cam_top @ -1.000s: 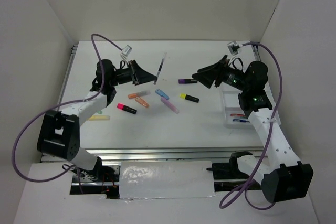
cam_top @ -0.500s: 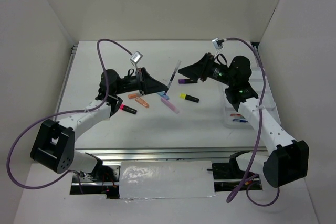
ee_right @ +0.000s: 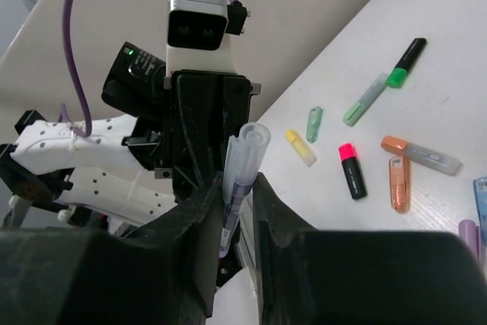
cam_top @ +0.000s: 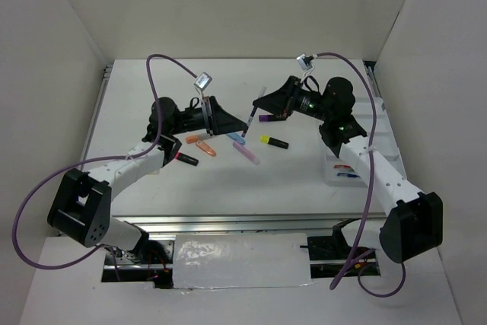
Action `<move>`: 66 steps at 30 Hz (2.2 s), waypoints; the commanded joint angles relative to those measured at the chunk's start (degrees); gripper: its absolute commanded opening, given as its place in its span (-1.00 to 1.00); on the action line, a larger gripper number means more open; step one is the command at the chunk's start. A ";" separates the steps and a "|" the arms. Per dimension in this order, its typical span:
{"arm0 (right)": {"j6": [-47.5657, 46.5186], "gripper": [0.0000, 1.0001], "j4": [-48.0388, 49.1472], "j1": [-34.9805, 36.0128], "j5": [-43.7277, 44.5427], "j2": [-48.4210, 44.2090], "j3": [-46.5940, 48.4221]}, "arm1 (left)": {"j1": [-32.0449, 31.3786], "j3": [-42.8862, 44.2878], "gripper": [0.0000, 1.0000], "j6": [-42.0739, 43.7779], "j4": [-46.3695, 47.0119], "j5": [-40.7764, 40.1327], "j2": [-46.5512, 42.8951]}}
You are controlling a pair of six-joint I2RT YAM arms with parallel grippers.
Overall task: Sort the stationery into containers
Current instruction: Pass the stationery from the left arm to the right, then place the stationery into the container
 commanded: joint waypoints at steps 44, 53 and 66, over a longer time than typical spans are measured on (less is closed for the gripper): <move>-138.03 -0.90 -62.98 -32.19 37.93 -3.10 -10.93 | 5.81 31.85 0.99 61.20 -76.96 -35.27 13.96; -136.80 -0.63 -58.22 -28.32 41.45 -0.12 -13.66 | 8.09 31.85 0.99 66.82 -78.98 -30.35 15.45; -126.96 -0.08 -69.90 -26.12 37.33 -0.28 -3.91 | 7.57 30.63 0.74 88.08 -87.07 -32.81 20.99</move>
